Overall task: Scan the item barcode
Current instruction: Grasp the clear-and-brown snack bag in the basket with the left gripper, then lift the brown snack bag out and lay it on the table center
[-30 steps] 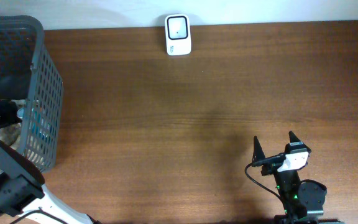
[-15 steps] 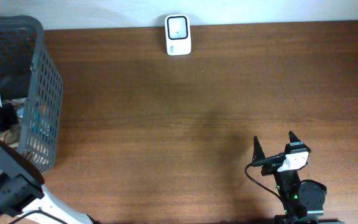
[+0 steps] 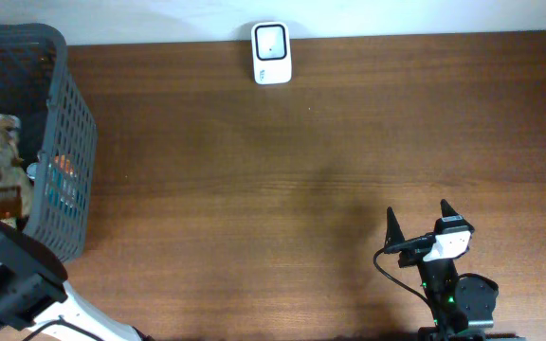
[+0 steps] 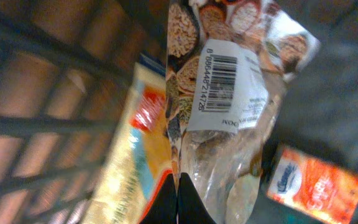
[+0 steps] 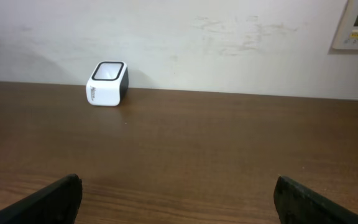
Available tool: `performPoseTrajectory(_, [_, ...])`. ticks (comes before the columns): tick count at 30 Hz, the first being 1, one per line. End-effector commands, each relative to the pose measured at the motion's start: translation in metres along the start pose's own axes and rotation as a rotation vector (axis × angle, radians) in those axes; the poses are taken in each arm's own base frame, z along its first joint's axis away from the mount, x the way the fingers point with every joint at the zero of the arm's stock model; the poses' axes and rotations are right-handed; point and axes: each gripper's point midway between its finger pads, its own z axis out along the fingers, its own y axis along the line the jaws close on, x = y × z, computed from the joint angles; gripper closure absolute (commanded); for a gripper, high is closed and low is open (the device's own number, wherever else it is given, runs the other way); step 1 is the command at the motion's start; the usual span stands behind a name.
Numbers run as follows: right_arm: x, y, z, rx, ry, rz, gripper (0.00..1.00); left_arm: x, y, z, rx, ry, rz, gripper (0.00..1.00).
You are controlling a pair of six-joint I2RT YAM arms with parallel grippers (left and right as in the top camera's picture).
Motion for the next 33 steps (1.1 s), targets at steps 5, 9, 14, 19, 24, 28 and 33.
performPoseTrajectory(5, [0.003, -0.001, 0.000, 0.005, 0.004, 0.001, 0.02, -0.078, 0.000, -0.115, 0.113, -0.344, -0.191, 1.00])
performPoseTrajectory(9, [0.003, -0.001, 0.000, 0.005, 0.004, 0.001, 0.02, -0.104, 0.001, -0.181, 0.199, -0.533, -0.242, 1.00])
performPoseTrajectory(14, [0.003, -0.001, 0.000, 0.005, 0.004, 0.000, 0.02, -0.119, -0.007, -0.291, 0.397, -0.790, -0.290, 1.00])
performPoseTrajectory(19, [0.003, -0.001, 0.000, 0.005, 0.004, 0.000, 0.02, -0.104, -0.032, -0.376, 0.693, -0.879, -0.347, 1.00])
performPoseTrajectory(24, [0.003, -0.001, 0.000, 0.005, 0.004, 0.000, 0.02, -0.069, -0.101, -0.442, 1.095, -0.826, -0.152, 1.00])
performPoseTrajectory(28, [0.003, -0.001, 0.000, 0.005, 0.004, 0.000, 0.02, -0.036, -0.165, -0.471, 1.326, -0.706, 0.007, 1.00])
performPoseTrajectory(33, [0.003, -0.001, 0.000, 0.005, 0.004, 0.001, 0.02, 0.009, -0.245, -0.466, 1.416, -0.481, 0.133, 1.00])
